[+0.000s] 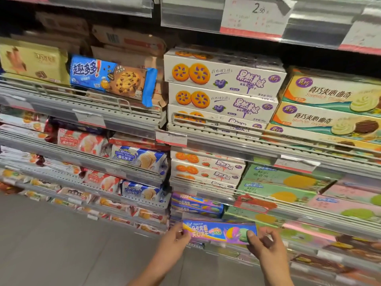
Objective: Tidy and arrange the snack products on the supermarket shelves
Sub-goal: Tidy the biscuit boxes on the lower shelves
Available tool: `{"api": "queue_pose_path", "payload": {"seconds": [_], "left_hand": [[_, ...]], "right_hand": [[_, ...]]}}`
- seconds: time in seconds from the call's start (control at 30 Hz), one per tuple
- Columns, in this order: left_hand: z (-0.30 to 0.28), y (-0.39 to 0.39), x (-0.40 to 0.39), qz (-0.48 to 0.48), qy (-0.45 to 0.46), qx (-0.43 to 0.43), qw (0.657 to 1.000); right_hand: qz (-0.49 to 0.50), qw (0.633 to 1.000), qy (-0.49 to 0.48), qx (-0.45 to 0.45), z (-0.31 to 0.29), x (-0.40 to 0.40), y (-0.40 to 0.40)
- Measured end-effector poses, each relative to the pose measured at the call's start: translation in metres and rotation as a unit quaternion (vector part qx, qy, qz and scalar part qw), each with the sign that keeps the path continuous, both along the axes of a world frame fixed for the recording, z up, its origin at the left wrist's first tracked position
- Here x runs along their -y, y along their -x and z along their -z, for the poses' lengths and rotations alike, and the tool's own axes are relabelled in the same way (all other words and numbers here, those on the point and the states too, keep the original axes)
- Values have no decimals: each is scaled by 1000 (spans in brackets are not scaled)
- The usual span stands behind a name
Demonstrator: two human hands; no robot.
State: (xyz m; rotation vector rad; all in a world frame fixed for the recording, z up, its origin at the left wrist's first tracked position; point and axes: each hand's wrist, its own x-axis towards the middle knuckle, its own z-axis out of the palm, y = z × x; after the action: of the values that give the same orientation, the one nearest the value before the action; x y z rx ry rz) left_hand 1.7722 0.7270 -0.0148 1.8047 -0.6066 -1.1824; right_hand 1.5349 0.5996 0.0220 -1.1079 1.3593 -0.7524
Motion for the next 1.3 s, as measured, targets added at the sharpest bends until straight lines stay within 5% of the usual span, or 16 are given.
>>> {"api": "queue_pose_path", "payload": {"seconds": [0.33, 0.47, 0.63, 0.87, 1.3], "left_hand": [[20, -42, 1, -13, -48, -47, 998], [29, -78, 10, -2, -25, 0, 1000], [14, -110, 36, 5, -8, 56, 998], [25, -124, 67, -33, 17, 14, 999], [41, -128, 74, 3, -2, -6, 1000]], "right_hand": [[-45, 993, -12, -108, 30, -11, -57], [-105, 978, -12, -180, 35, 2, -83], [-114, 980, -46, -155, 37, 11, -101], [-68, 993, -77, -52, 38, 27, -115], [-65, 991, -94, -70, 66, 43, -126]]}}
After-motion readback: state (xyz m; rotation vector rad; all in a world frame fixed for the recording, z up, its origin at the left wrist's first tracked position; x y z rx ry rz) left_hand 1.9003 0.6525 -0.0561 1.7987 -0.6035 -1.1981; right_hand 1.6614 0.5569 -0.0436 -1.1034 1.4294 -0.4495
